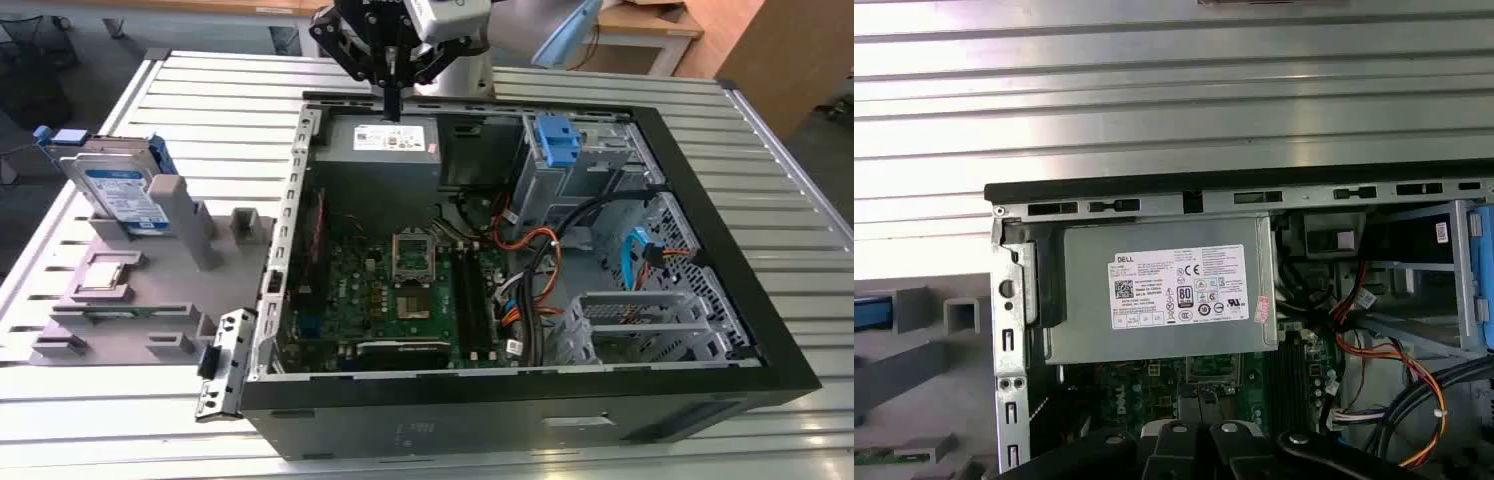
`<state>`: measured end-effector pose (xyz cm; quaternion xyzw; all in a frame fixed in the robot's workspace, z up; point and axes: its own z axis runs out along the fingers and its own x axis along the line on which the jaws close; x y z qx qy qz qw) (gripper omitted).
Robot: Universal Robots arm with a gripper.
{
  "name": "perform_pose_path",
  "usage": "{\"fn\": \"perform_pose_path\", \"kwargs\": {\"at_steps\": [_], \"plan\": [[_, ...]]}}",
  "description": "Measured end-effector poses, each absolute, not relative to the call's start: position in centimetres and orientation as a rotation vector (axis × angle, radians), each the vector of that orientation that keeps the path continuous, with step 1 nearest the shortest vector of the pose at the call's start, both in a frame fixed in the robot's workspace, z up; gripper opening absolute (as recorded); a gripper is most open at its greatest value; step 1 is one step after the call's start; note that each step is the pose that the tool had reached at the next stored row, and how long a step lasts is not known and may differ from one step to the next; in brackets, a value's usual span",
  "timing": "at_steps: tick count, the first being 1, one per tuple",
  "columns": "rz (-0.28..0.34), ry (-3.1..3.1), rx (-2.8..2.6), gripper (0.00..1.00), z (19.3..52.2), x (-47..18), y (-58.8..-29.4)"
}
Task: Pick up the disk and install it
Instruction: 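Reach for the disk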
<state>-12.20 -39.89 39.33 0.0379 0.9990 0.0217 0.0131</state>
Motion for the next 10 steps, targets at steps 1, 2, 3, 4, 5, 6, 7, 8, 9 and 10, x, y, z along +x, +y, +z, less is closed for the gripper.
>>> {"fn": "perform_pose_path", "kwargs": {"at_steps": [1, 2, 3, 4, 5, 6, 7, 8, 9, 10], "plan": [[0.068, 3.113, 0.118, 0.11, 39.33, -12.20, -39.89], [0.068, 3.113, 0.118, 0.11, 39.33, -12.20, -39.89], [0.068, 3.112, 0.118, 0.11, 39.33, -12.19, -39.89], [0.068, 3.113, 0.118, 0.11, 39.33, -12.20, -39.89], [0.068, 3.113, 0.118, 0.11, 39.33, -12.20, -39.89], [0.068, 3.112, 0.118, 0.11, 39.33, -12.23, -39.89], [0.068, 3.112, 0.118, 0.11, 39.32, -12.28, -39.89], [0.068, 3.112, 0.118, 0.11, 39.32, -12.32, -39.89], [0.068, 3.112, 0.118, 0.11, 39.33, -12.36, -39.89], [0.068, 3.112, 0.118, 0.11, 39.32, -12.42, -39.90]]}}
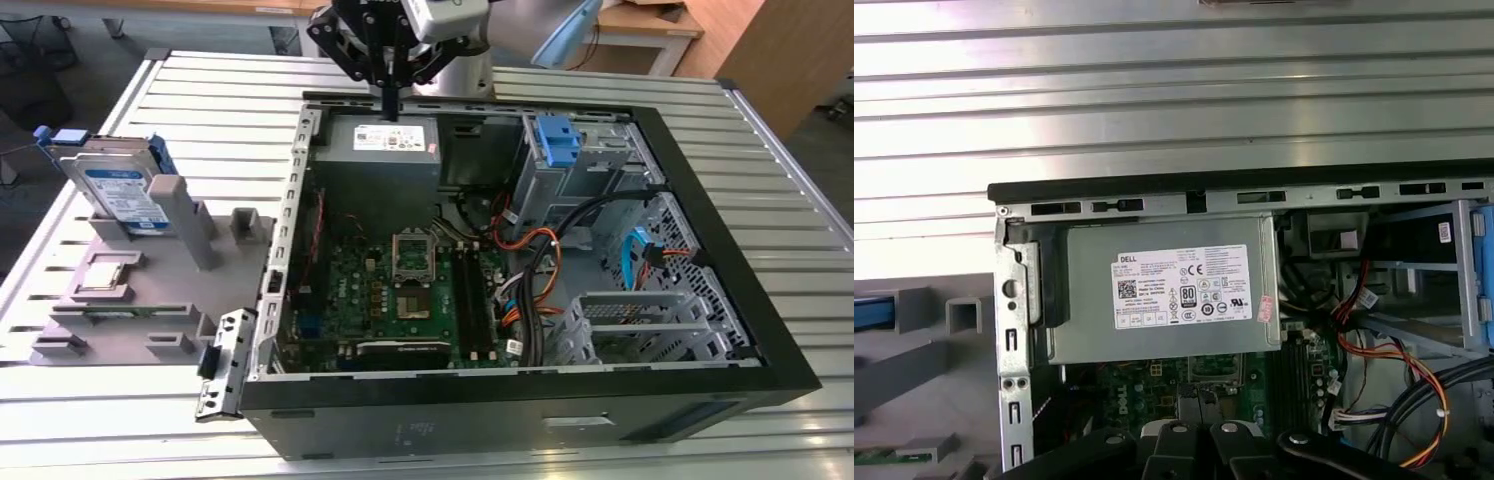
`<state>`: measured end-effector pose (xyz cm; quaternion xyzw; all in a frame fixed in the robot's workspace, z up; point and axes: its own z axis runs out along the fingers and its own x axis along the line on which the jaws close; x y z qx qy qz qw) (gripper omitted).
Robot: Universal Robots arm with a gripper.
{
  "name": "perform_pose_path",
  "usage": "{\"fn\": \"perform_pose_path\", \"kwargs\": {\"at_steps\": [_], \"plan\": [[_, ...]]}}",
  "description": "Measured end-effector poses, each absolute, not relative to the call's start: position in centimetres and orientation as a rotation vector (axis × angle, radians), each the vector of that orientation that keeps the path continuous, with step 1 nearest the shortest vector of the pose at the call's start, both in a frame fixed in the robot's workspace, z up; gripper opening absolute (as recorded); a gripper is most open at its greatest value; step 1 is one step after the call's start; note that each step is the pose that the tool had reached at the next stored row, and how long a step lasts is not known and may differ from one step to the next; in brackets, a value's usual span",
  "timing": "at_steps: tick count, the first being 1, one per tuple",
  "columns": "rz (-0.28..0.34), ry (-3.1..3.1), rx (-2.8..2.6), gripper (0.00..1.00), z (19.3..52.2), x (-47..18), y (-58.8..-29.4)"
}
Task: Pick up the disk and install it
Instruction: 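Reach for the disk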
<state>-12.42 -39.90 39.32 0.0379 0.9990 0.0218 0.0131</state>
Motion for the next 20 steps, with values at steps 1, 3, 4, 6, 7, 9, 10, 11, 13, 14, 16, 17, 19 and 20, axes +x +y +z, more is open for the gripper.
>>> {"fn": "perform_pose_path", "kwargs": {"at_steps": [1, 3, 4, 6, 7, 9, 10, 11, 13, 14, 16, 17, 19, 20], "plan": [[0.068, 3.112, 0.118, 0.11, 39.3, -12.5, -39.9], [0.068, 3.113, 0.118, 0.11, 39.3, -12.7, -39.9], [0.068, 3.113, 0.118, 0.11, 39.3, -12.7, -39.9], [0.068, 3.112, 0.118, 0.11, 39.3, -12.9, -39.9], [0.068, 3.112, 0.118, 0.11, 39.3, -13.0, -39.9], [0.068, 3.113, 0.118, 0.11, 39.3, -13.0, -39.9], [0.068, 3.113, 0.118, 0.11, 39.3, -13.0, -39.9], [0.068, 3.113, 0.118, 0.11, 39.3, -13.0, -39.9], [0.068, 3.113, 0.118, 0.11, 39.3, -13.0, -39.9], [0.068, 3.112, 0.118, 0.11, 39.3, -13.0, -39.9], [0.068, 3.112, 0.118, 0.11, 39.3, -13.1, -39.9], [0.068, 3.112, 0.118, 0.11, 39.3, -13.2, -39.9], [0.068, 3.112, 0.118, 0.11, 39.3, -13.4, -39.9], [0.068, 3.112, 0.118, 0.11, 39.3, -13.5, -39.9]]}}
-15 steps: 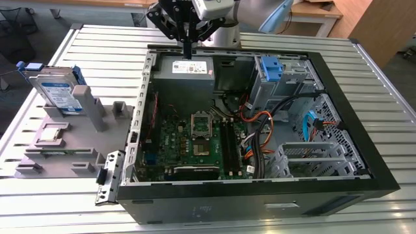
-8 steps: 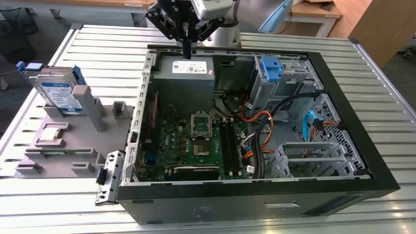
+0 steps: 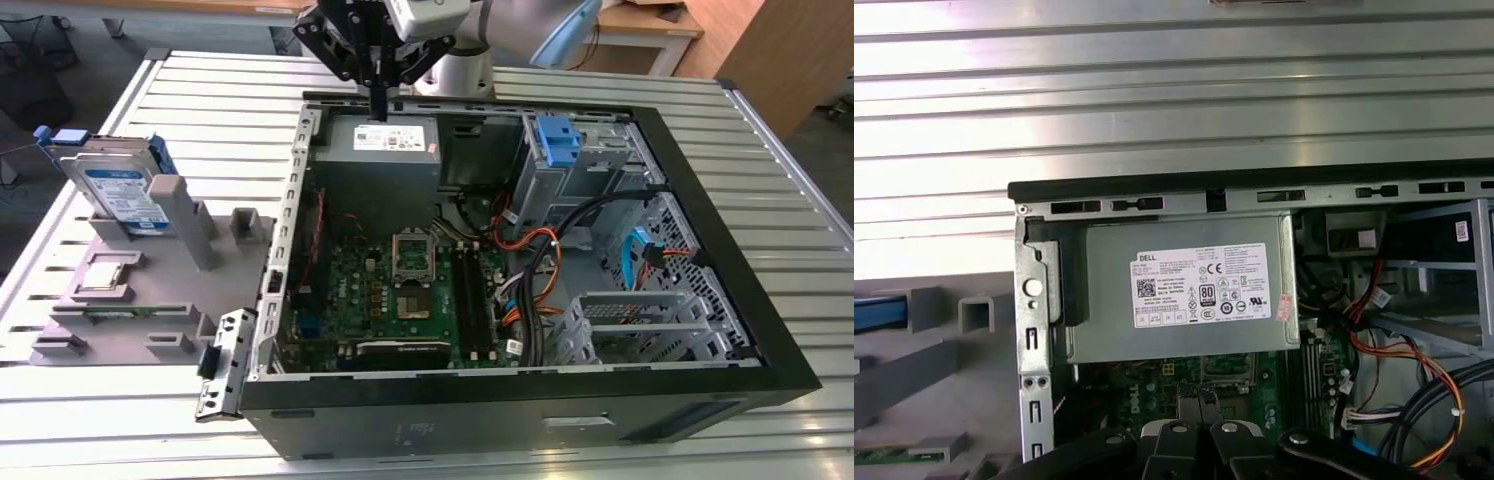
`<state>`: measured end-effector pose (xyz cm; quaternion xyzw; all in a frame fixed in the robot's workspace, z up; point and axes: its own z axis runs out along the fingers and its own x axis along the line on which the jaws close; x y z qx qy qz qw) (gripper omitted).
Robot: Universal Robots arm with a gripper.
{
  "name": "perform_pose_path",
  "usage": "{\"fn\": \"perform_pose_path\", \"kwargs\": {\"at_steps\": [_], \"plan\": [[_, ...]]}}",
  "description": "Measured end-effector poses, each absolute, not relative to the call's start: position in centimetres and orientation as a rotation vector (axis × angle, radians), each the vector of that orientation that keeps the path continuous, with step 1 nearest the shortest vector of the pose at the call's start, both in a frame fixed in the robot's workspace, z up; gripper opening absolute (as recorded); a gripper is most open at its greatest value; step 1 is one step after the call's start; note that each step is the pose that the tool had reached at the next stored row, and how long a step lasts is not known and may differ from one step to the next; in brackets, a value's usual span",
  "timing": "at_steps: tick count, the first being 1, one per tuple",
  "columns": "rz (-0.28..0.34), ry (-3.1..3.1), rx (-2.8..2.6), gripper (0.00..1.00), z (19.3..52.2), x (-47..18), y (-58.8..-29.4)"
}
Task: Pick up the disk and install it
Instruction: 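Reach for the disk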
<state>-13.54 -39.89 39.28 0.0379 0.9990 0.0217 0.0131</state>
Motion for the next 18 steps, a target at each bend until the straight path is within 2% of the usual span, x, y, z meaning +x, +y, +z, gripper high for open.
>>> {"fn": "perform_pose_path", "kwargs": {"at_steps": [18], "plan": [[0.068, 3.113, 0.118, 0.11, 39.19, -14.21, -39.89]]}}
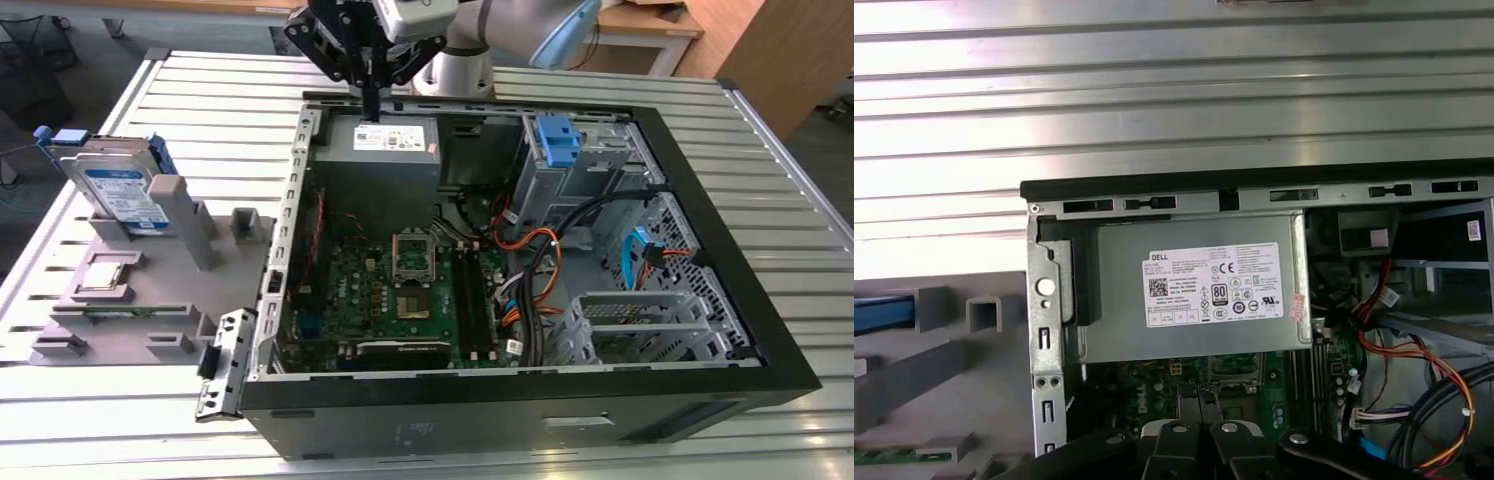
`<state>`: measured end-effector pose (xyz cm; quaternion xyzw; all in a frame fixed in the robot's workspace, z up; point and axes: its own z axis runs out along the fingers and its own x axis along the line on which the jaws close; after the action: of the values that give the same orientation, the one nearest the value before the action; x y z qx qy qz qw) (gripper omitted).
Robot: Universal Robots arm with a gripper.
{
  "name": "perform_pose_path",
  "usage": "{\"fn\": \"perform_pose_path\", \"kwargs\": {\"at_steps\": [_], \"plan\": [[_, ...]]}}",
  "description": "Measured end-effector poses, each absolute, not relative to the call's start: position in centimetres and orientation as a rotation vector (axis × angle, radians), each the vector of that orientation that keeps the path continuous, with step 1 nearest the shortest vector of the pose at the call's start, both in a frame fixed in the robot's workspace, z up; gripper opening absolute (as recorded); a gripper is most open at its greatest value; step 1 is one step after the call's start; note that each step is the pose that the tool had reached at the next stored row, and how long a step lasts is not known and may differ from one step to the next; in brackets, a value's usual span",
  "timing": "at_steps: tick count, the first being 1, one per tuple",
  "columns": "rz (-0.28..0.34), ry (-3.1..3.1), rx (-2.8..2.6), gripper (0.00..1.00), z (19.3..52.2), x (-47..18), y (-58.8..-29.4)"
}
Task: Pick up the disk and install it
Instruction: 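Reach for the disk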
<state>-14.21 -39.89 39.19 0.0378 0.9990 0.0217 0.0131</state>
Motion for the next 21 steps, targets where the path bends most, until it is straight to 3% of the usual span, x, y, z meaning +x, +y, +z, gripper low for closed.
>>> {"fn": "perform_pose_path", "kwargs": {"at_steps": [21], "plan": [[0.068, 3.112, 0.118, 0.11, 39.0, -16.5, -39.8]]}}
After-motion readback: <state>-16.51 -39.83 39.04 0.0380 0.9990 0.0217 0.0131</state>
